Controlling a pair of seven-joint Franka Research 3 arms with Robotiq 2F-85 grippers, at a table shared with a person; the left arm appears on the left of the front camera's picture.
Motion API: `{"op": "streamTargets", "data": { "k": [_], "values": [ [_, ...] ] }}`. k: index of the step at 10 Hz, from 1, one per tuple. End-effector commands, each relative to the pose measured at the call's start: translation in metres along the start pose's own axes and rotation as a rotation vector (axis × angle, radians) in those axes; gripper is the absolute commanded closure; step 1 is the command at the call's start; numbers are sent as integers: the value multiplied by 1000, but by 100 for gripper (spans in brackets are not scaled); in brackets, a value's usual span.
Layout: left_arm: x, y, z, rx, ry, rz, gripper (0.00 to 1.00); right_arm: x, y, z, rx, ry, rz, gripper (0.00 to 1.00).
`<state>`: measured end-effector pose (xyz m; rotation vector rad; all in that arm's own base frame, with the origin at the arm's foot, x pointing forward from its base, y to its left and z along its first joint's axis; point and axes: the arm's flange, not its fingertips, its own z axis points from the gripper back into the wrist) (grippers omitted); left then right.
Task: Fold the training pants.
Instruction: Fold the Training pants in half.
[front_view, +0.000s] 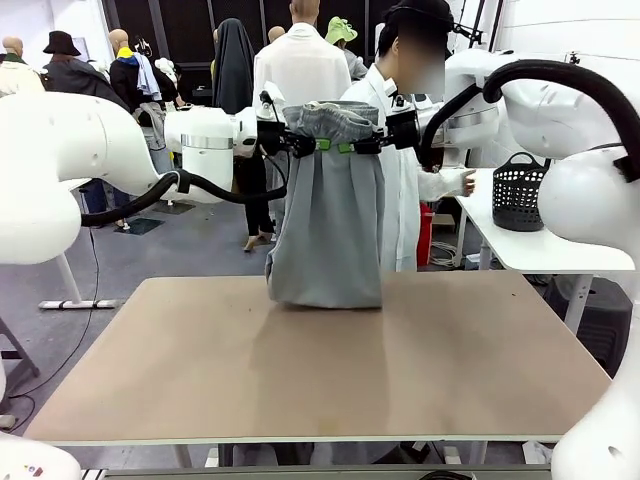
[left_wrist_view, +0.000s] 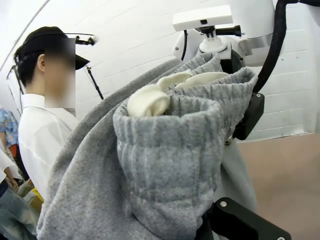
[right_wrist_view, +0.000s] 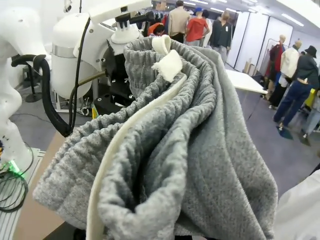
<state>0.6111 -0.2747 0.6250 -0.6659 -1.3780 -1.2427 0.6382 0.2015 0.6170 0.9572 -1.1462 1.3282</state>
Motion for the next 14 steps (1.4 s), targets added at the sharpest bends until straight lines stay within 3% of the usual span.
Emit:
{"op": "streamTargets", "data": {
  "k": [1, 5, 8, 14],
  "values": [
    [7, 18, -6, 64, 28, -22, 100, 9, -18, -7, 23, 8, -1, 100],
    [-43, 6, 1, 52, 9, 68, 100, -13, -2, -15, 70, 33, -21, 100],
    [-52, -19, 18, 22, -11, 134, 100, -25, 29, -19, 103, 4, -69, 100],
    [-78, -99, 37, -87, -6, 366, 100, -62, 95, -14, 123, -68, -246, 100]
  ]
}}
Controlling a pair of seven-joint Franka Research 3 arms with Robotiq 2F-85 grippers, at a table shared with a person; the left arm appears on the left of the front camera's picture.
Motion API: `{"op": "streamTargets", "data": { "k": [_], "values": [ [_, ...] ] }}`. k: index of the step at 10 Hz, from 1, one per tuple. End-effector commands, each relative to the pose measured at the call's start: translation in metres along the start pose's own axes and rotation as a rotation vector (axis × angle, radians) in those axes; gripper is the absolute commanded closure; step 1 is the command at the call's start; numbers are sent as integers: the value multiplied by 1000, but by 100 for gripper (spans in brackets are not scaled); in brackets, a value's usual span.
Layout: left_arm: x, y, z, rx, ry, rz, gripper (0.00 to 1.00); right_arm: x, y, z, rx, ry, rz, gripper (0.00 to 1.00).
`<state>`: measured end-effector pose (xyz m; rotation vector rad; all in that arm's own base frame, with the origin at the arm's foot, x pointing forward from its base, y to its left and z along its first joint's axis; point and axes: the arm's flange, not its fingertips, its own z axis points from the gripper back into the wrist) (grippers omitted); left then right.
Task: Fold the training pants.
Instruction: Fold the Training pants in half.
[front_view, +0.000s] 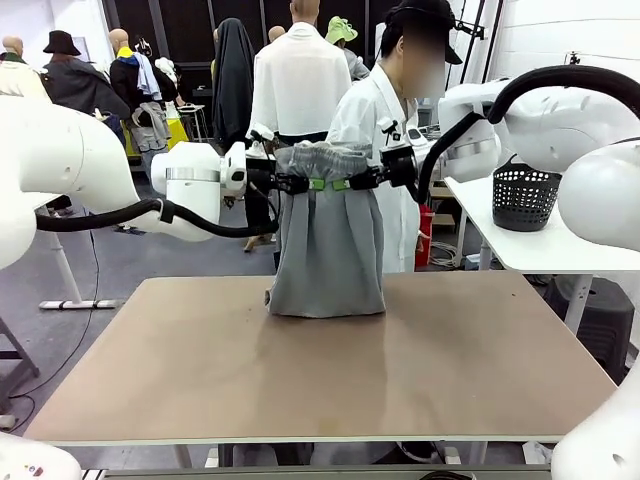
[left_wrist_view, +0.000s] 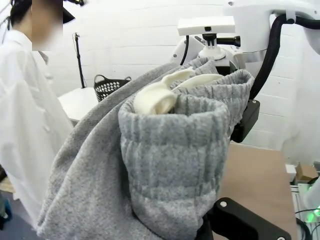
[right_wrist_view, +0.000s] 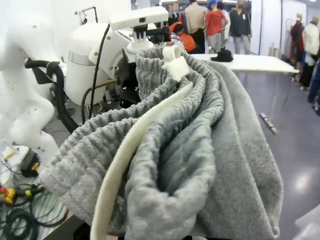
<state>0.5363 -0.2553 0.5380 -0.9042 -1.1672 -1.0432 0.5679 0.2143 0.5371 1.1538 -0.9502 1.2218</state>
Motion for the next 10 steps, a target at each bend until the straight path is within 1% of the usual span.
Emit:
{"op": "streamTargets", "data": {
  "k": [1, 4, 5, 6, 7, 10],
  "values": [
    [-26, -15, 6, -27, -9, 80, 100, -9, 28, 5, 8, -55, -49, 100],
    [-54, -38, 8, -53, -22, 169, 100, -40, 48, 0, 28, -57, -148, 100],
    [-55, -41, 9, -47, -30, 175, 100, -43, 48, -2, 35, -61, -160, 100],
    [-46, -35, 10, -57, -32, 128, 100, -35, 39, -7, 47, -52, -136, 100],
    [-55, -36, -1, -70, -15, 150, 100, -54, 39, -5, 23, -3, -131, 100],
    [-55, -36, -1, -70, -15, 150, 100, -54, 39, -5, 23, -3, -131, 100]
  ]
}}
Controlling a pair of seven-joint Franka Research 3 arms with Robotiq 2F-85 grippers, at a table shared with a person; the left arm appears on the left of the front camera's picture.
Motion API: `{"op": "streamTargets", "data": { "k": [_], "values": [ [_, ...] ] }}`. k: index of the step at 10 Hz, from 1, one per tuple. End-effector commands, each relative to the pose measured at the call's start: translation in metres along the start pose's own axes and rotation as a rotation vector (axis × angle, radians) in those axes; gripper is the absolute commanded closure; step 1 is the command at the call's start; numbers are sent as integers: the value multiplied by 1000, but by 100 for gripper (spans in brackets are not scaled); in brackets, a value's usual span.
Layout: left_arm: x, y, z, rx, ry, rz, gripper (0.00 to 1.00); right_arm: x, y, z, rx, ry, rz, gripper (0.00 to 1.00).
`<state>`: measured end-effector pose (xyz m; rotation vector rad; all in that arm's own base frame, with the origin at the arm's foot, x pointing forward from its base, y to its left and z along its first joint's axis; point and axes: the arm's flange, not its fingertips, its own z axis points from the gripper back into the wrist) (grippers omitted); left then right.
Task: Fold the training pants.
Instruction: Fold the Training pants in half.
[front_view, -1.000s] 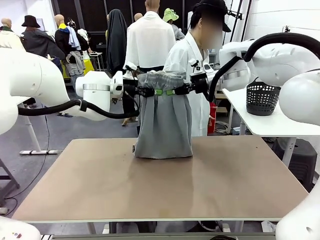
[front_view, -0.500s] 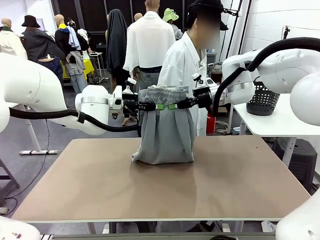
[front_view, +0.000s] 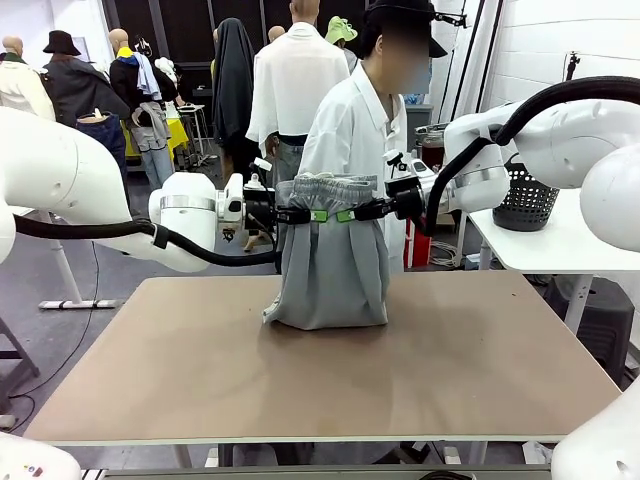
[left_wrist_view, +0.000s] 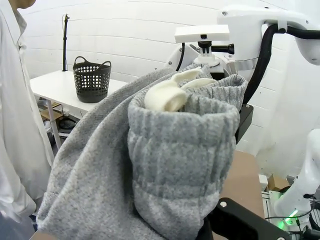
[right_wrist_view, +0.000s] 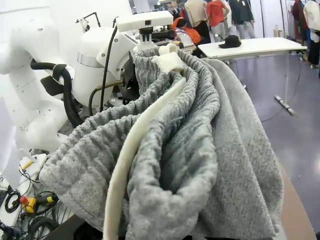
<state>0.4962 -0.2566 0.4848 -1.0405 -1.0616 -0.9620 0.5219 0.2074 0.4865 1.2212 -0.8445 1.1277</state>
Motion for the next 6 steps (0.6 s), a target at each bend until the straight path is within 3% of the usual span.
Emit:
{"op": "streamTargets", "data": {
  "k": [1, 6],
  "values": [
    [1, 2, -1, 1, -1, 0, 100, 3, 1, 0, -4, -1, 5, 100],
    [-35, -46, 13, 31, 44, 179, 100, -44, 17, -3, 41, -52, -98, 100]
  ]
}}
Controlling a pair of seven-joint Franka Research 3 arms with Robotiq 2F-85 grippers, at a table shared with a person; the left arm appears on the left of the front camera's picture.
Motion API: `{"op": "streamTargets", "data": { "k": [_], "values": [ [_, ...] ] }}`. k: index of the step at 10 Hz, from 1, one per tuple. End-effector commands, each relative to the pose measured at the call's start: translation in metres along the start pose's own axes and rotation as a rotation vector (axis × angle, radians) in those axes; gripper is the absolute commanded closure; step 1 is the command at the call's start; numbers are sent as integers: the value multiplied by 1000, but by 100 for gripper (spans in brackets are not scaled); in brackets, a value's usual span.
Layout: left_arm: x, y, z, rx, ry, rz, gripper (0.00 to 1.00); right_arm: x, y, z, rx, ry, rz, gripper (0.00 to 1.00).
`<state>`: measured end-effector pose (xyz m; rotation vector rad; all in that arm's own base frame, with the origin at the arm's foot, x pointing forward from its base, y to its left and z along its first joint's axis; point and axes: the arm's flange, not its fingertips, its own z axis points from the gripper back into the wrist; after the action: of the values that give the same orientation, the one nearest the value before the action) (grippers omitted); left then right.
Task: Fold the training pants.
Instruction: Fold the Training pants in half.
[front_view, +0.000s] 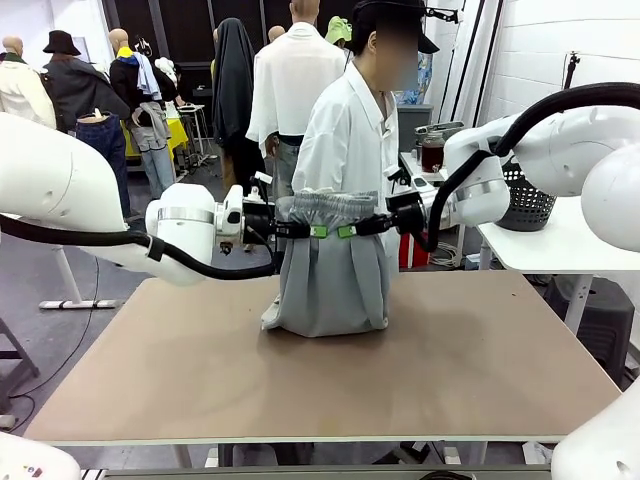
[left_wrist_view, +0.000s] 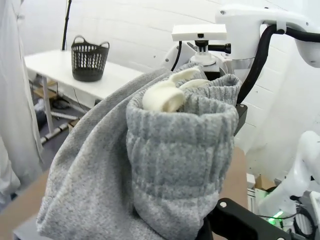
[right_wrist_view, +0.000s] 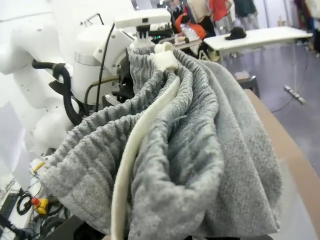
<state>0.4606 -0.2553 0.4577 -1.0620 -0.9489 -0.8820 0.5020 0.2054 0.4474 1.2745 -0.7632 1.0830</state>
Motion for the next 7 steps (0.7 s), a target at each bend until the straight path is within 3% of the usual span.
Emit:
{"op": "streamTargets", "data": {
  "k": [1, 4, 7],
  "values": [
    [-14, -23, 8, 21, -4, 105, 100, -13, 13, 2, 7, -71, -36, 100],
    [-51, -14, 3, -46, -40, 267, 100, -47, 15, -5, 34, -100, -138, 100],
    [-60, 17, 1, -47, -39, 320, 100, -58, -5, -2, 5, -123, -214, 100]
  ]
}}
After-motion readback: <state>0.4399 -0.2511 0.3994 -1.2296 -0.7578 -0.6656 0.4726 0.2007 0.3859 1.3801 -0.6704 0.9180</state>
